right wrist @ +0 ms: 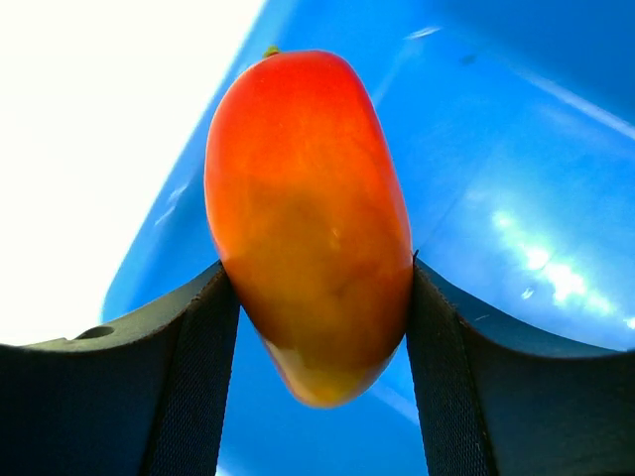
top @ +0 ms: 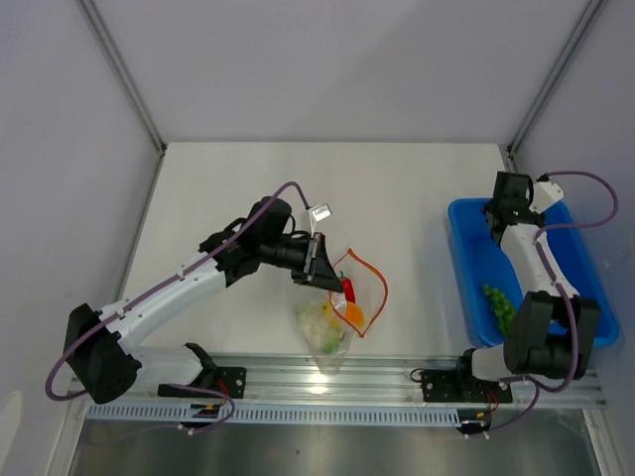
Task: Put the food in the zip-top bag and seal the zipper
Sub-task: Pick up the fake fruit from the bin, then place the fake fruit in the zipper food storage bag.
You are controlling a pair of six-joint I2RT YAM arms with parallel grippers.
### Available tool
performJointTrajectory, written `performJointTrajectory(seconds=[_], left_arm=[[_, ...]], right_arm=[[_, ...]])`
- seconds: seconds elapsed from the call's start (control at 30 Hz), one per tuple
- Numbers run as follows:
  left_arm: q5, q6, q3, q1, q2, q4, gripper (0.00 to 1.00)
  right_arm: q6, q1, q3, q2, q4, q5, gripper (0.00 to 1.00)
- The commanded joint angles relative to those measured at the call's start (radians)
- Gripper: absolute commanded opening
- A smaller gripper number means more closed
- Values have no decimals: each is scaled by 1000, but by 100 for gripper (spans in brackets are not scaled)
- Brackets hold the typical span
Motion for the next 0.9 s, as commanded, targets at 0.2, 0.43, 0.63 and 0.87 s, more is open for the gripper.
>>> performJointTrajectory(seconds=[0.2, 0.43, 0.63, 0.87], left_arm=[[-28, 0, 13, 7, -46, 26, 0], [-37, -9, 15, 7, -65, 34, 1], [-36, -11, 19, 5, -74, 34, 1], [-36, -14, 21, 5, -77, 29, 1]], right_arm=[[-239, 259, -26, -390, -39, -427, 0], [-361, 387, -25, -499, -161, -955, 0], [-377, 618, -80, -560, -200, -1070, 0], [-322, 830, -140, -513, -168, -982, 0]])
